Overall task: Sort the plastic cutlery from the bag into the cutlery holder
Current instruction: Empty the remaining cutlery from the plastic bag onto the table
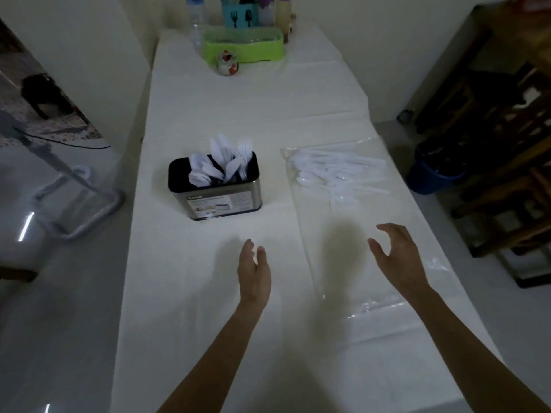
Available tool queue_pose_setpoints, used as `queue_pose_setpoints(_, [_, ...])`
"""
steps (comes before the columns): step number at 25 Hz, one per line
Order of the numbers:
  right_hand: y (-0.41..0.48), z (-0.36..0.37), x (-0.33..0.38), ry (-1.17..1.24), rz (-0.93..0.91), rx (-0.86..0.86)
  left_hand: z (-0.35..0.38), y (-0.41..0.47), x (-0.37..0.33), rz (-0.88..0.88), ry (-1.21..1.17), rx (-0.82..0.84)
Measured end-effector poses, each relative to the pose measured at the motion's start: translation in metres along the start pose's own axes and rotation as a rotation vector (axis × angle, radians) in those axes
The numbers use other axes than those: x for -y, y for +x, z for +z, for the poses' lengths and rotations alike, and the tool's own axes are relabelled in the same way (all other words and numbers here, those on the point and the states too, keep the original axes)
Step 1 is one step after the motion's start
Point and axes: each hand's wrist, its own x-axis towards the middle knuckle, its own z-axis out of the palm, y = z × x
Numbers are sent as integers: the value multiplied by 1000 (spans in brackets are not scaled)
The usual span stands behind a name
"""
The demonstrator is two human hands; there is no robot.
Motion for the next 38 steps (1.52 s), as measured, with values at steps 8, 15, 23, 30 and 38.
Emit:
queue_pose_setpoints(8, [-23,-40,-105,-103,451,78,62,-58,27,95,475,187])
queue_pose_setpoints(15, [-14,-24,-122,-125,499,48,75,-66,32,29,569,151])
queue_pose_setpoints(23, [-86,0,-78,163,525,-58,32,-61,40,-337,-512,-279])
queue_pose_setpoints(30, [-180,54,16,583,565,98,32,-96,56,-283,-577,-483])
queue_pose_setpoints(38, [-136,42,17,379,277,183,-1,-70,57,-75,93,-509])
